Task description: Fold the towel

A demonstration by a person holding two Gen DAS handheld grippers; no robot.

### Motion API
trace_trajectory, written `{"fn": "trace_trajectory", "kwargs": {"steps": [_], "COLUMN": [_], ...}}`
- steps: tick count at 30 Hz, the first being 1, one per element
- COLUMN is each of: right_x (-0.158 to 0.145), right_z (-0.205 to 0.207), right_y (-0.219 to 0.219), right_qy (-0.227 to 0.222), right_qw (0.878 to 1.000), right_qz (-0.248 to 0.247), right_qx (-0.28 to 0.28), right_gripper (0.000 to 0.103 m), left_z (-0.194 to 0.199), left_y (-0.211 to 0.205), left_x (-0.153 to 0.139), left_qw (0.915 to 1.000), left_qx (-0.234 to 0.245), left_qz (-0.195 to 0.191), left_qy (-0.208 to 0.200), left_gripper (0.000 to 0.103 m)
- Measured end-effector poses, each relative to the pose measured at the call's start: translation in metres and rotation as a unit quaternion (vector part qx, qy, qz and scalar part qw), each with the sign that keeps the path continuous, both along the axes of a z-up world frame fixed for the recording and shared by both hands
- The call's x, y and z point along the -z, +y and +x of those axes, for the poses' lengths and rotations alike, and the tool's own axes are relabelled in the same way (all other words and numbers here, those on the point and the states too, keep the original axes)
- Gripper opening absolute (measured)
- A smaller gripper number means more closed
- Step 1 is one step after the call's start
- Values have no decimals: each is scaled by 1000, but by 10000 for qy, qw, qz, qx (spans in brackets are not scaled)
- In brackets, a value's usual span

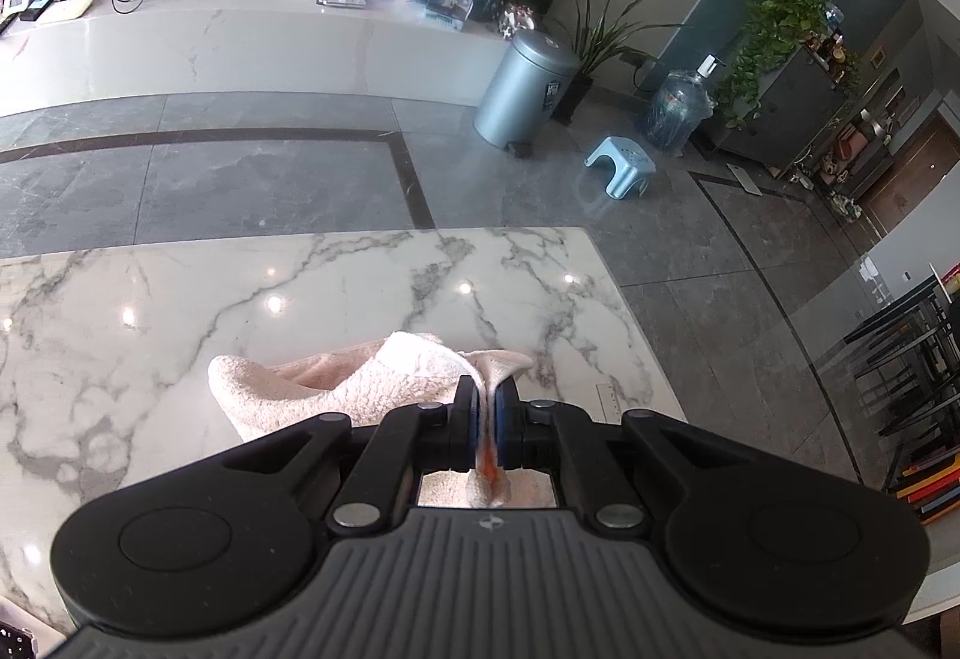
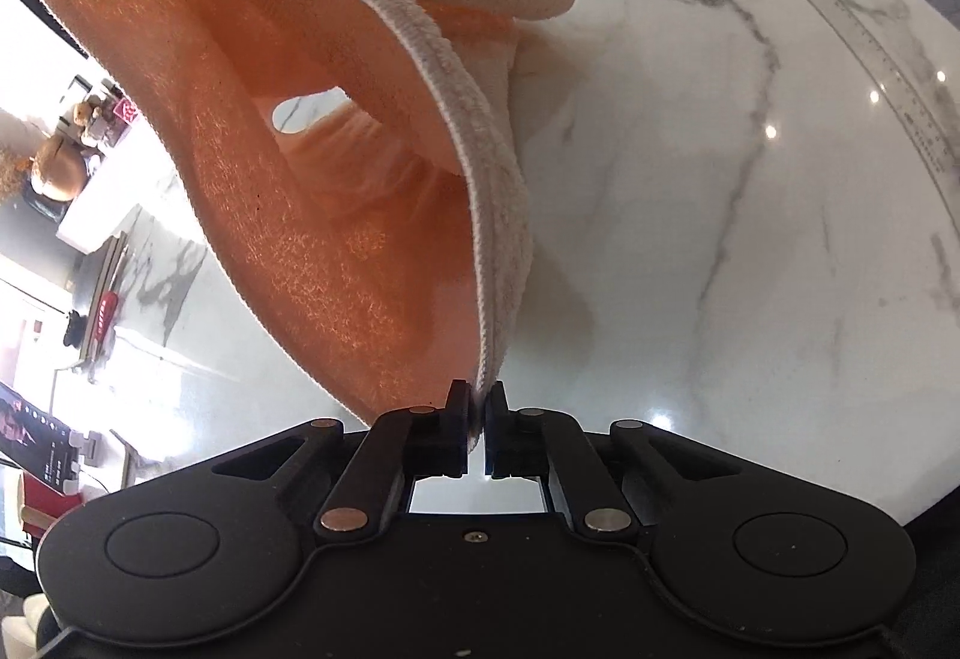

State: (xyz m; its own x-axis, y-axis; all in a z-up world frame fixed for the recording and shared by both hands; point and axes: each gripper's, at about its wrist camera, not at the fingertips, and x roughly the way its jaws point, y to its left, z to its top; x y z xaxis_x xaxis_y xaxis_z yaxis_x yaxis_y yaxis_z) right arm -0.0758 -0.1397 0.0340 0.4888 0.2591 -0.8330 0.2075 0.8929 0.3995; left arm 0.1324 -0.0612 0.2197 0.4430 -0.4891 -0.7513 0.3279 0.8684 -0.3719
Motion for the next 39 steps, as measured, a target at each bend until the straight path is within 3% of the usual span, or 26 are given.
{"fn": "trace_trajectory", "kwargs": {"steps": [9, 13, 20, 26, 33, 39], "right_x": [-44, -88, -176, -240, -272, -271], "right_z": [26, 39, 66, 84, 101, 129], "right_y": [-18, -32, -66, -81, -71, -70], "right_qy": [-336, -466, -947, -1413, -1493, -1498], "right_qw": [9950, 9874, 9669, 9502, 9312, 9296], "right_qz": [-612, -997, -1896, -2443, -2962, -3047], "right_qx": [-708, -1135, -1419, -1320, -1510, -1432], "right_gripper": [2, 2, 1, 1, 1, 1], "left_z": [-6, -9, -17, -25, -17, 6], "left_y": [37, 57, 103, 130, 138, 136], "left_x": [-21, -28, -26, -2, 11, 10], "left_qw": [9990, 9979, 9922, 9820, 9755, 9731], "left_qx": [-420, -610, -1093, -1420, -1584, -1696], "left_qz": [-12, -66, -601, -1208, -1444, -1474], "left_qy": [-134, -191, -70, 292, 498, 502], "left_gripper": [4, 4, 4, 5, 5, 5]}}
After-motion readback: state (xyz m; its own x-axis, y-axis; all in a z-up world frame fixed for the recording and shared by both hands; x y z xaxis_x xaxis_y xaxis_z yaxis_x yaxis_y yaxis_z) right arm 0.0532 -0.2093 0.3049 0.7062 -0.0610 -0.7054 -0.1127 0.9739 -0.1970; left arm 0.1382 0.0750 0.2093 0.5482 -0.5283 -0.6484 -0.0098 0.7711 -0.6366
